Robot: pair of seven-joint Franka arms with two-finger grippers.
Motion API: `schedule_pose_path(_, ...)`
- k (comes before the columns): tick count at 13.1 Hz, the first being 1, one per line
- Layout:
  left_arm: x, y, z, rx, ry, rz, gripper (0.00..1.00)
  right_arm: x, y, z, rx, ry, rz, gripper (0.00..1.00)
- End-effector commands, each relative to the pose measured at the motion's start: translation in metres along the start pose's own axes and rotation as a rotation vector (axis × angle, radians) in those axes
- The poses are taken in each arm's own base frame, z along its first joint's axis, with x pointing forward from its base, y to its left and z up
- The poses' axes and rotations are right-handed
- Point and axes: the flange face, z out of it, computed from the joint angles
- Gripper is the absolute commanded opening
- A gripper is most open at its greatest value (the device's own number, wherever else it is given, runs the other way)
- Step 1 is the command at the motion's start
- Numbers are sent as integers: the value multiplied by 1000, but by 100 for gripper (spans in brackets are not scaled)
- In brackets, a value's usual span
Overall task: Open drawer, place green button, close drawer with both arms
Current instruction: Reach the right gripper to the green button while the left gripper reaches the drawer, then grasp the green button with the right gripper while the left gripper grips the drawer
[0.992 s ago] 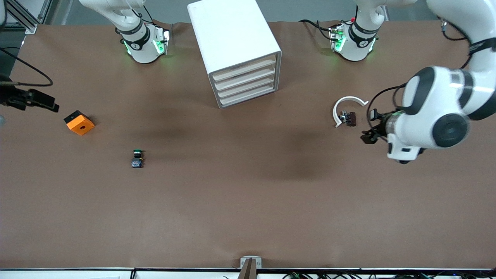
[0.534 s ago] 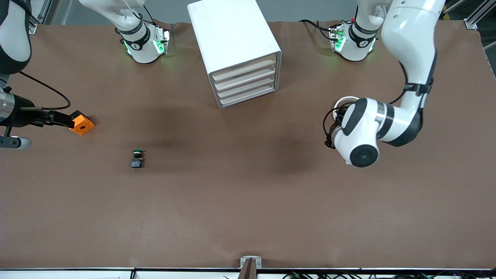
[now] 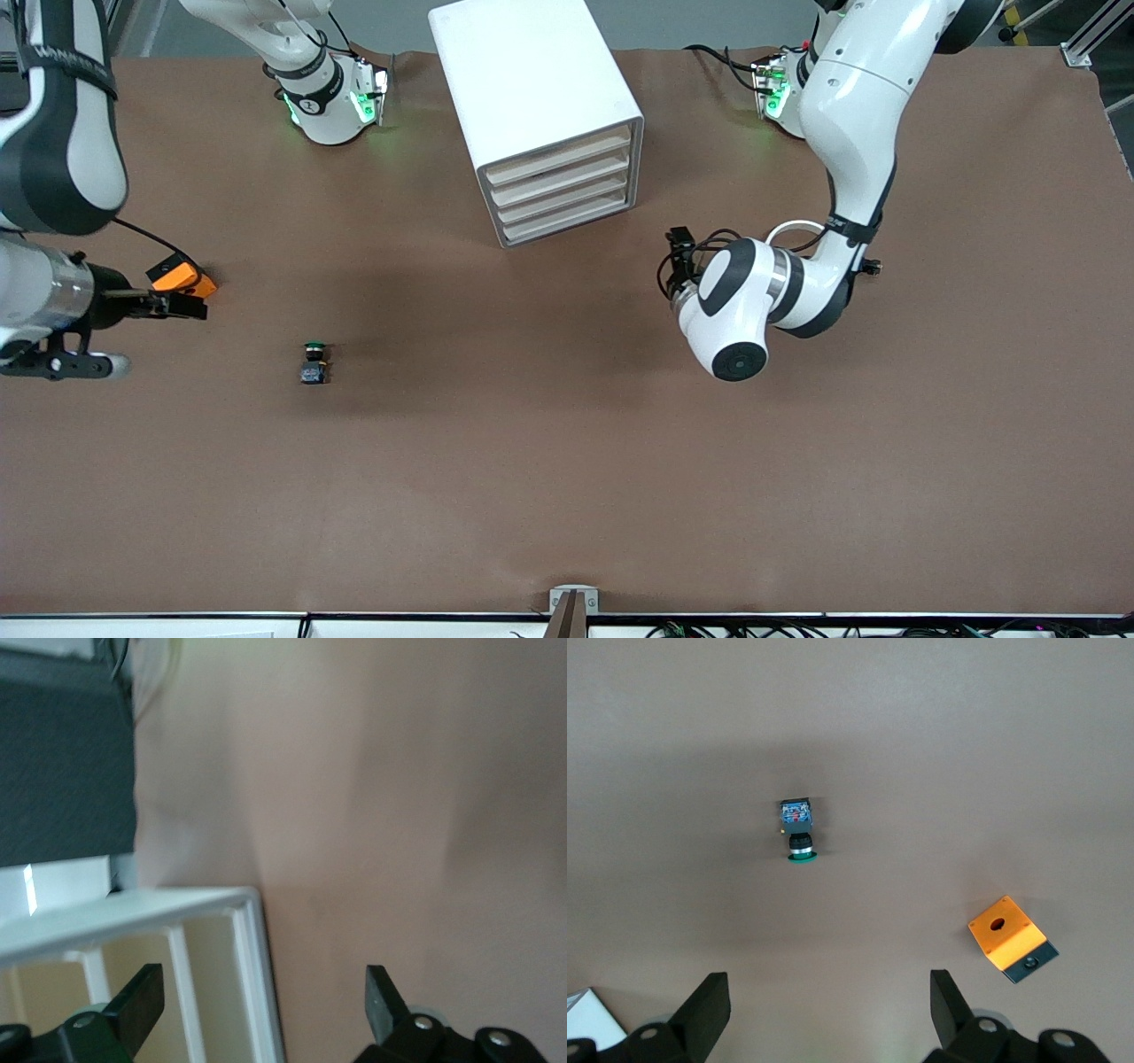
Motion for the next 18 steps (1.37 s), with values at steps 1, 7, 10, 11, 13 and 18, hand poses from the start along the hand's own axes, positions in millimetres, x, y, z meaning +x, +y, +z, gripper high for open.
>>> schedule_pose_path(1, -26, -2, 22, 67, -46, -37, 100, 21, -3, 32, 1, -28, -12, 100)
schedule_pose_path(7, -61, 9, 85, 241, -146, -155, 85, 36, -14, 96, 18, 35, -8, 100)
schedule_pose_path(10, -79, -5, 103, 258, -123, -168, 78, 45, -22, 125, 43, 97, -4, 100)
schedule_pose_path(11, -82, -6, 105, 280, -146, -171, 73, 48, -28, 129, 41, 107, -14, 100)
schedule_pose_path(13, -89, -7, 119, 305, -152, -174, 66, 58, -33, 146, 36, 125, -21, 100)
schedule_pose_path(18, -93, -8, 135, 316, -128, -179, 46, 63, -42, 184, 27, 109, -32, 100)
